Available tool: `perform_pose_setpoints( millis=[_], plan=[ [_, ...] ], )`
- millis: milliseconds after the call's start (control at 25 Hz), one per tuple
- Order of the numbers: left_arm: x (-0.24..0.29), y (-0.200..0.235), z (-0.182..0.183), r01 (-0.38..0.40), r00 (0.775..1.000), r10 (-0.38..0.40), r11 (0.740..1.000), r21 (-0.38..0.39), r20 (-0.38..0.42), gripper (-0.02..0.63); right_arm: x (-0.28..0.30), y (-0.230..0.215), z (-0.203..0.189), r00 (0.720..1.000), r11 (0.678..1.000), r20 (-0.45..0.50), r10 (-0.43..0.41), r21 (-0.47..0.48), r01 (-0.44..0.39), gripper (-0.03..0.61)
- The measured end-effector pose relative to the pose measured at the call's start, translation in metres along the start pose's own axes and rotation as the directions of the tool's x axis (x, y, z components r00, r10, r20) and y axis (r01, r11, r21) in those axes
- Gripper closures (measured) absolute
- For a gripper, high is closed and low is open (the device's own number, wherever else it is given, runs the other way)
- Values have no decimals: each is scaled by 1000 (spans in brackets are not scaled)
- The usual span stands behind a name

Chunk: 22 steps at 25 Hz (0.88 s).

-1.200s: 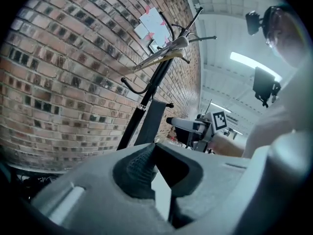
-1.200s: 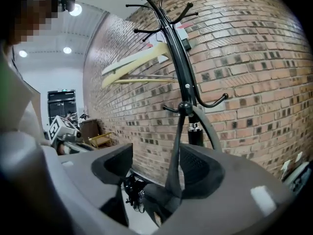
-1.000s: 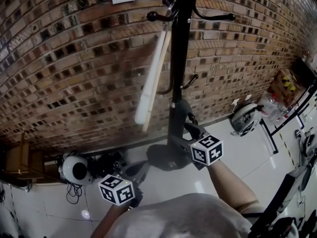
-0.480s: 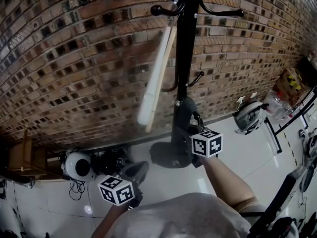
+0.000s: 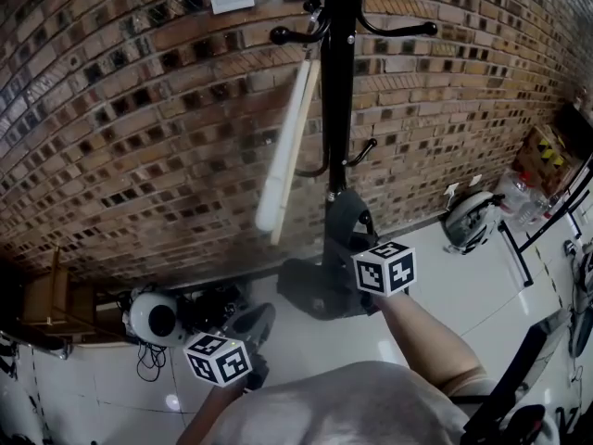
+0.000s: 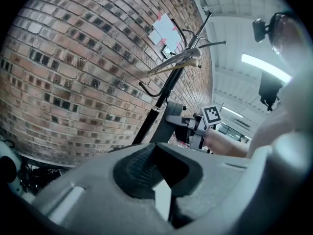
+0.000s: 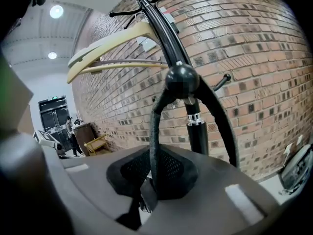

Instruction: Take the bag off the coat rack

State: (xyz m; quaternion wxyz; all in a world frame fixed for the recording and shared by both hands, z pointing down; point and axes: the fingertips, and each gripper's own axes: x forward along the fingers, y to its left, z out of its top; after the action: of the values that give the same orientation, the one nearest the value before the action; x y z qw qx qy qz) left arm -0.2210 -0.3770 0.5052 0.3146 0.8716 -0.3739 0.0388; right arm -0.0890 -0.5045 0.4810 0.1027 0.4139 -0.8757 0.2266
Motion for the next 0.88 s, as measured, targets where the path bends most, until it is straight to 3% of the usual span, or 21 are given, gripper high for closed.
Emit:
perform_pose_setpoints(
  millis=[400,640,880],
  plan=[
    [-20,-35,-6,-5,999,4,1000,19,48,618,-63,58,39,987,994,120,108,-28,-106,557],
    [-37,-79,-28,-13,997,10,999,36,72,618,-127,82,19,975,986,150,164,-5,-165,557],
    [-44,-151,-73,7,998,-9,999,34,67,618,-209,90,-33,973,977,124,197,60,-206,555]
  ],
)
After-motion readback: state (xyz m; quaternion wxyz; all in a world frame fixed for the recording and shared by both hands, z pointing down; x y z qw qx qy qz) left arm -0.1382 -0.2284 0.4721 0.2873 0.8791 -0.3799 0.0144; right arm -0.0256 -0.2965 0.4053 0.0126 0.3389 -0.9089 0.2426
